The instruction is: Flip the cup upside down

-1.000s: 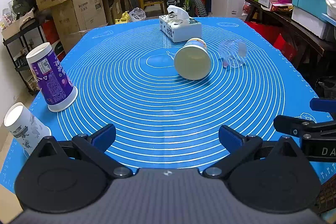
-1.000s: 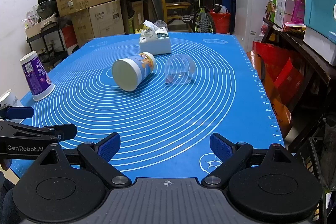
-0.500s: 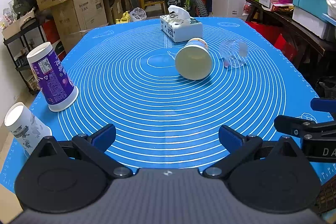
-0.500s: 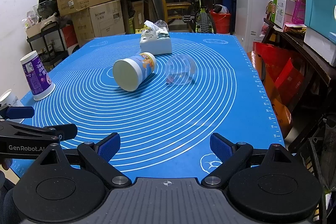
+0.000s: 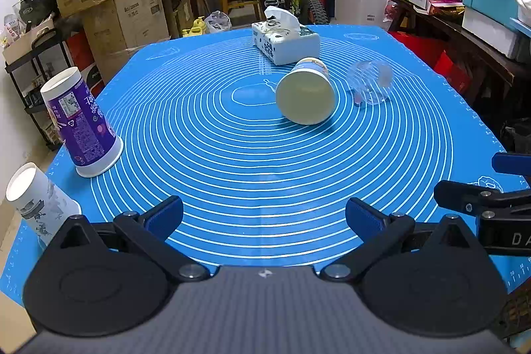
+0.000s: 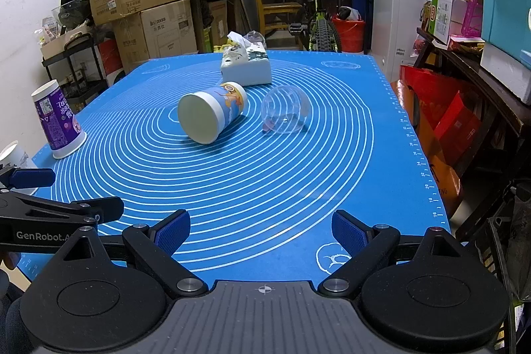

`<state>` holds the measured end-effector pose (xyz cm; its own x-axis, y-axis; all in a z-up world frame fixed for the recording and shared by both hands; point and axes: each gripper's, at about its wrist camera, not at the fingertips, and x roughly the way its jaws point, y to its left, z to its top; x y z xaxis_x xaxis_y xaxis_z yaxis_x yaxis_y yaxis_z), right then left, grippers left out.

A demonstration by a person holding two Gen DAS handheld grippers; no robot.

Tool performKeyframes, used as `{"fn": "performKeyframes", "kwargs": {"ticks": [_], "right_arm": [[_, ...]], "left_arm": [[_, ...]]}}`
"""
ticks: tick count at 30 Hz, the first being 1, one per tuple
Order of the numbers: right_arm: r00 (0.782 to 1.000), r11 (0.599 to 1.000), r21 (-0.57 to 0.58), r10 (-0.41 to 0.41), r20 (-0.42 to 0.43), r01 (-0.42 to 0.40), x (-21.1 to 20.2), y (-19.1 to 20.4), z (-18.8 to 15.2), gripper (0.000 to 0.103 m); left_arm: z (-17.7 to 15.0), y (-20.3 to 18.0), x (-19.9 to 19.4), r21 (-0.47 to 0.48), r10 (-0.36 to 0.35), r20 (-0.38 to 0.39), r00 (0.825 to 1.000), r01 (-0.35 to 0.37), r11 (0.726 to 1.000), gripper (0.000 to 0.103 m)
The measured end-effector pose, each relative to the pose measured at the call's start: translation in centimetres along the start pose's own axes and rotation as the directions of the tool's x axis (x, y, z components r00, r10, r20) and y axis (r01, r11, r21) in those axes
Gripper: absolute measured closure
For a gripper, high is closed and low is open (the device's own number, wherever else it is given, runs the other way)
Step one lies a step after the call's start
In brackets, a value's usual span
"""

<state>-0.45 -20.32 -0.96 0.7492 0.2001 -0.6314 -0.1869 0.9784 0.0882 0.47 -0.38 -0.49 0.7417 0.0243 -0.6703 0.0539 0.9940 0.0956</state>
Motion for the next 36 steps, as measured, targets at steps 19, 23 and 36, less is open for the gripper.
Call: {"fn": "performKeyframes", "kwargs": {"ticks": [19, 23, 36], "right_arm": [[0.999, 1.000, 0.016, -0.017, 0.037, 0.016, 1.0, -1.1, 2.2, 0.010], [0.998, 0.999, 0.024, -0.024, 0.057, 0.023, 1.8, -1.7, 3.4, 0.010], [0.995, 0.995, 0.076, -0.064, 0.079, 0.058, 6.1, -4.6, 6.0, 0.010]], "left_arm": [[3.2, -0.7, 1.2, 0.023, -0.011, 0.049, 0.999, 0.009, 1.000, 0.000], [5.4, -1.4, 3.3, 0.056, -0.033, 0.068, 0.997, 0.029, 0.998, 0.000], [10.3, -3.7, 12.2, 0.096, -0.003, 0.062, 0.998, -0.003, 0.995, 0.000]]}}
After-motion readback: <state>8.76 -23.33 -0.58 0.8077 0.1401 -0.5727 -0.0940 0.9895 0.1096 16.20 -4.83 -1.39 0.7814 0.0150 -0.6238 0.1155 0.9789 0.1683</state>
